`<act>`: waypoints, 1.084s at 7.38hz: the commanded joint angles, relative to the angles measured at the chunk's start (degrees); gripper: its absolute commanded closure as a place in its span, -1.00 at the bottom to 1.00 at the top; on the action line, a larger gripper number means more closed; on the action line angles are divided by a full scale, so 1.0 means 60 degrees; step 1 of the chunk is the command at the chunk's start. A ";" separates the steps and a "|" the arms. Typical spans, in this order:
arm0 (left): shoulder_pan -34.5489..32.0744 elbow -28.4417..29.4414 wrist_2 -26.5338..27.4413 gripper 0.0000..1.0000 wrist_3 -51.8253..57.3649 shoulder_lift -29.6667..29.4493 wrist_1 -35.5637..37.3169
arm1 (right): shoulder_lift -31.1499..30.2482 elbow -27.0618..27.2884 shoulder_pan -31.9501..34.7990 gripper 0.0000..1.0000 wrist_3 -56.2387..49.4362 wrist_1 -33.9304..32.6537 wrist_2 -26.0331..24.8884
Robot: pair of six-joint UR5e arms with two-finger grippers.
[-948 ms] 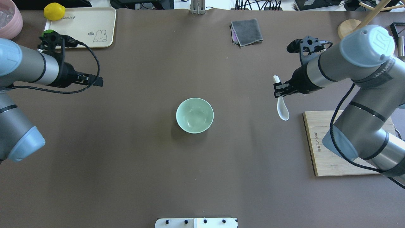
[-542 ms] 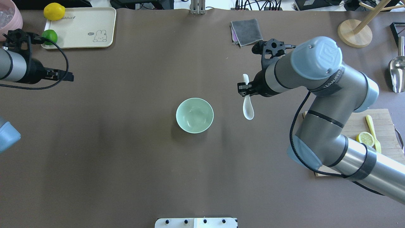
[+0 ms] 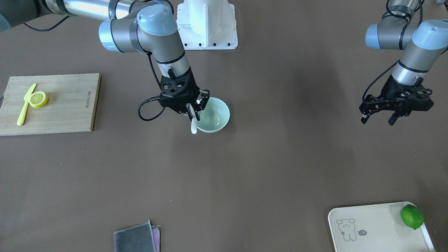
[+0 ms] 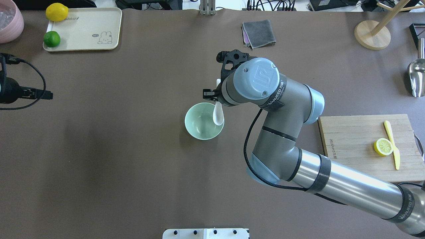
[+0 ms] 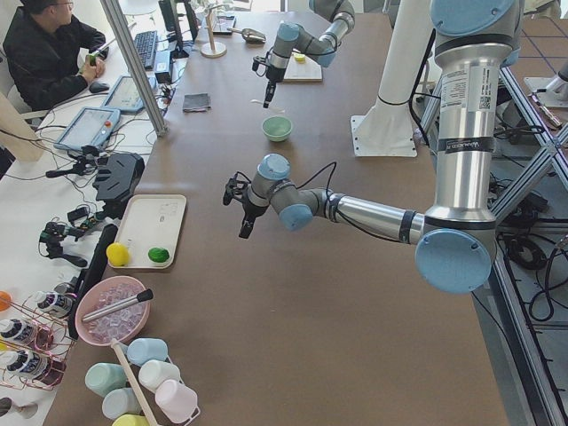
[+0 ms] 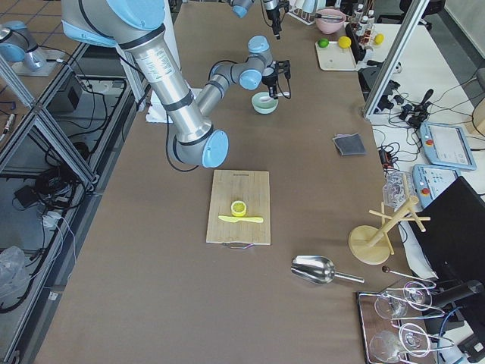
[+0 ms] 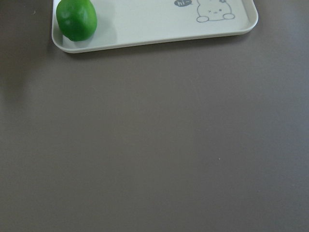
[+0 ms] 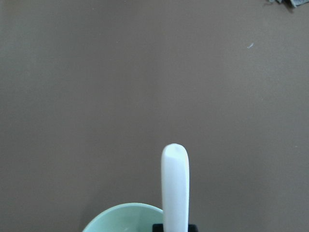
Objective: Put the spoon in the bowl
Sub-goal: 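Lower the white spoon into the bowl and open the right gripper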
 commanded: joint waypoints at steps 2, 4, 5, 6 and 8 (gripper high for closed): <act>-0.0091 0.0225 -0.0010 -0.96 0.0065 0.0054 -0.0176 | 0.0167 -0.0216 -0.0417 1.00 0.0225 0.0169 -0.0691; -0.0091 0.0371 0.0005 -0.96 0.0065 -0.0048 -0.0219 | 0.0312 -0.0639 -0.0520 1.00 0.0225 0.0606 -0.0910; -0.0091 0.0372 -0.0009 -0.96 0.0065 -0.0063 -0.0205 | 0.0357 -0.0787 -0.0564 1.00 0.0225 0.0696 -0.0999; -0.0091 0.0372 -0.0010 -0.96 0.0065 -0.0063 -0.0205 | 0.0386 -0.0788 -0.0593 1.00 0.0240 0.0697 -0.1000; -0.0077 0.0445 0.0005 -0.96 0.0065 -0.0107 -0.0220 | 0.0444 -0.0788 -0.0593 -0.85 0.0240 0.0697 -0.1015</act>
